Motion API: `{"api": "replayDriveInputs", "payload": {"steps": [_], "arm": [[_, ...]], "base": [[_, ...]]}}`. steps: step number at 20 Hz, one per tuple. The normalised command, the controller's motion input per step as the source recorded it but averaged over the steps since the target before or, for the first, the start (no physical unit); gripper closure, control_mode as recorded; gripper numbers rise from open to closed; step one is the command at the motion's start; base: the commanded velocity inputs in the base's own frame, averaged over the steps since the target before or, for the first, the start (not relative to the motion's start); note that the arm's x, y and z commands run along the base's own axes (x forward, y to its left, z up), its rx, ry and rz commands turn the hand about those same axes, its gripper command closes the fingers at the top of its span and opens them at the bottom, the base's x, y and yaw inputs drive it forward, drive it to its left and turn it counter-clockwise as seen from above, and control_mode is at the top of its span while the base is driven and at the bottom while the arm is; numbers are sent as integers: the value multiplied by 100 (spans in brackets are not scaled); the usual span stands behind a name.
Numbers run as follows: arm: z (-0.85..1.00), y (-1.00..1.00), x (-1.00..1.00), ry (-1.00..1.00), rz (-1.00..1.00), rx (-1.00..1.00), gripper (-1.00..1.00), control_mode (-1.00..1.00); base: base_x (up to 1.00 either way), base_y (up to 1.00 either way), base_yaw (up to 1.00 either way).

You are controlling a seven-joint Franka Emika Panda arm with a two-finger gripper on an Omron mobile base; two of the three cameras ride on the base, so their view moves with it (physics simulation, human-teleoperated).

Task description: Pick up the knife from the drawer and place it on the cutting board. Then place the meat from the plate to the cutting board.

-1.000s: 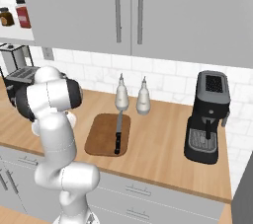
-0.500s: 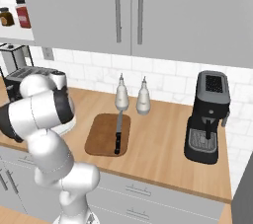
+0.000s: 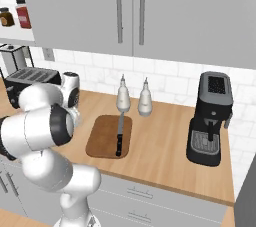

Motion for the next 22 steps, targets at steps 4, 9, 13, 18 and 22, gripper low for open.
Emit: {"api": "replayDriveInputs", "payload": {"steps": [4, 9, 13, 18, 22], "arm": [[21, -40, 0, 8, 13, -7, 100, -100], [2, -34, -1, 3, 16, -11, 100, -100], [0, -38, 0, -1, 16, -11, 100, -100], [0, -51, 0, -3, 17, -6, 100, -100], [0, -55, 0, 0, 19, -2, 100, -100]], "base": [[0, 0, 0], [0, 0, 0], [0, 0, 0], [0, 0, 0], [0, 0, 0]]}}
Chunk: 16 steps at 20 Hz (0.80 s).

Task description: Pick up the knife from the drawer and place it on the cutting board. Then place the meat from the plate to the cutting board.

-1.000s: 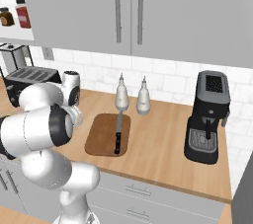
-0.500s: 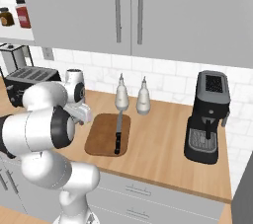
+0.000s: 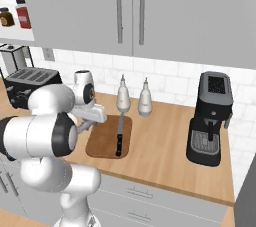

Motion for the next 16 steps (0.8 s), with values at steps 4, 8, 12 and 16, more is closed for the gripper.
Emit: {"api": "replayDriveInputs", "payload": {"steps": [4, 8, 12, 16], "arm": [[0, -40, 0, 0, 24, 0, 100, -100], [-2, -37, 11, 4, 28, 0, 100, -100], [-20, -5, 14, 6, 27, 0, 100, -100], [-40, 4, 11, 7, 18, 0, 100, -100]], "base": [[0, 0, 0], [0, 0, 0], [0, 0, 0], [0, 0, 0]]}}
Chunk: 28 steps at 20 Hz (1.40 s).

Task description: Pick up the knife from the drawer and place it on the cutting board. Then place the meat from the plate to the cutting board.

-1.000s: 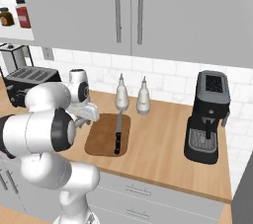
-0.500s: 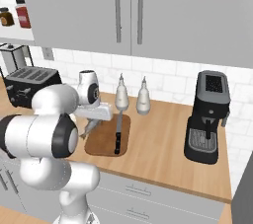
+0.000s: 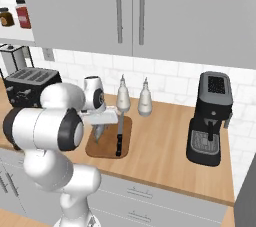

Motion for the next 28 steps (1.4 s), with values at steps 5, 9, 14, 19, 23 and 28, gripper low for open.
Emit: {"api": "replayDriveInputs", "payload": {"steps": [5, 9, 14, 19, 23, 28], "arm": [[-49, 0, 12, 5, 12, 2, 100, -100], [-40, 0, 19, 4, 9, 1, 100, -100], [-23, -5, 21, 0, 7, 1, 100, -100], [0, -18, 23, -2, 0, 0, 100, -100], [0, -15, 11, -1, 0, 0, 100, -100], [1, -1, 2, -1, -2, 0, -100, -100]], "base": [[0, 0, 0], [0, 0, 0], [0, 0, 0], [0, 0, 0], [0, 0, 0], [0, 0, 0]]}}
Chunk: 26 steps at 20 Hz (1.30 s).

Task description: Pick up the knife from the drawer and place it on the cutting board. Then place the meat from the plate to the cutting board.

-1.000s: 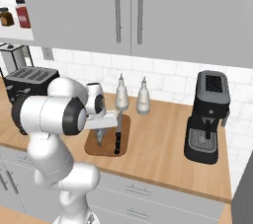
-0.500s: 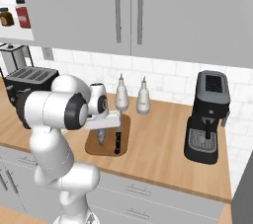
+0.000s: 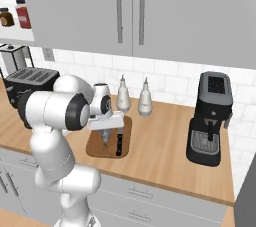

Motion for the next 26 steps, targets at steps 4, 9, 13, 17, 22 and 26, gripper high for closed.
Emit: {"api": "replayDriveInputs", "payload": {"steps": [4, 9, 13, 17, 22, 26], "arm": [[10, 0, 0, -3, -3, 0, -100, -100], [29, 7, -5, -3, 0, 0, -100, -100], [56, 21, -45, -13, 0, 3, -100, -100], [58, 22, -71, -13, 0, 3, -100, -100], [40, 17, -81, -16, 0, 0, -100, -100], [56, 6, -75, -21, 0, 0, -100, -100]], "base": [[0, 0, 0], [0, 0, 0], [0, 0, 0], [0, 0, 0], [0, 0, 0], [0, 0, 0]]}}
